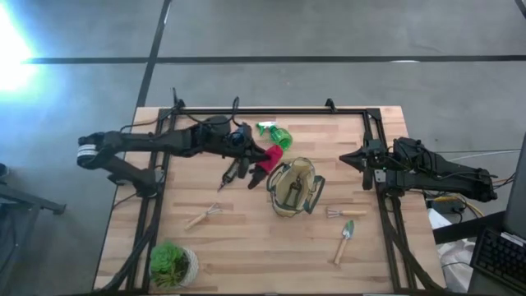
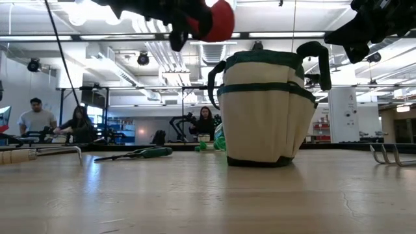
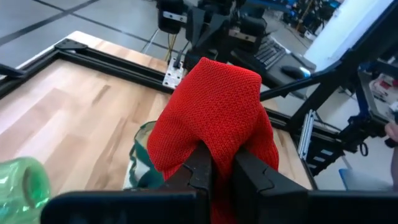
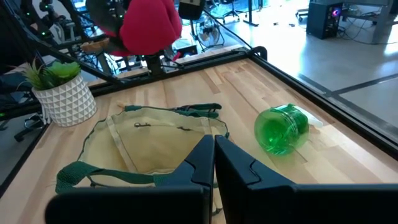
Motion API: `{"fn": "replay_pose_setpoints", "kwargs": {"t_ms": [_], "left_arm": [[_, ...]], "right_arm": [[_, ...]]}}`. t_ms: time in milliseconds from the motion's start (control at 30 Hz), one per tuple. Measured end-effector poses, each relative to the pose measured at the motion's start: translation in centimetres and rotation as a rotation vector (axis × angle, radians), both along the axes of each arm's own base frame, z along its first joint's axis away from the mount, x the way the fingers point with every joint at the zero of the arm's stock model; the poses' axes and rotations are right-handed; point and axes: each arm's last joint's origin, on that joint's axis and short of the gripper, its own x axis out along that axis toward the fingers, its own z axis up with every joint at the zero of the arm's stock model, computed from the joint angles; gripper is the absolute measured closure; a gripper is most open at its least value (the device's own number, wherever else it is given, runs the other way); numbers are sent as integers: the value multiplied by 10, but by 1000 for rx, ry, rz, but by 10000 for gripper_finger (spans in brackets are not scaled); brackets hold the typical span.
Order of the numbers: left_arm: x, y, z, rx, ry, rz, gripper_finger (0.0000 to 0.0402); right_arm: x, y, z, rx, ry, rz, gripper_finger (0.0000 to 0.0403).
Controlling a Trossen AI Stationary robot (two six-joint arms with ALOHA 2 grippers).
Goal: Pick & Place Garden tools in Gardening bag
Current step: Put the gloves into the gardening bag
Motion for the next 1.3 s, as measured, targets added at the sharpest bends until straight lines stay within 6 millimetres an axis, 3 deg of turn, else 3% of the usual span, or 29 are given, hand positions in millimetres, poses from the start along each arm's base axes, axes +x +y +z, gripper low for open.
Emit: {"fn": "replay_pose_setpoints", "kwargs": {"t_ms": [467,700,1300], "left_arm": [[58,-21,1,135,-6,-145,371],[71,-25,1,308,-51,-199,371],[107,-22,-21,501,-311,-160,370]], "right_arm": [[0,0,-1,1,6,0,394],[0,0,-1,1,7,0,394],[0,0,-1,1,7,0,394]]}}
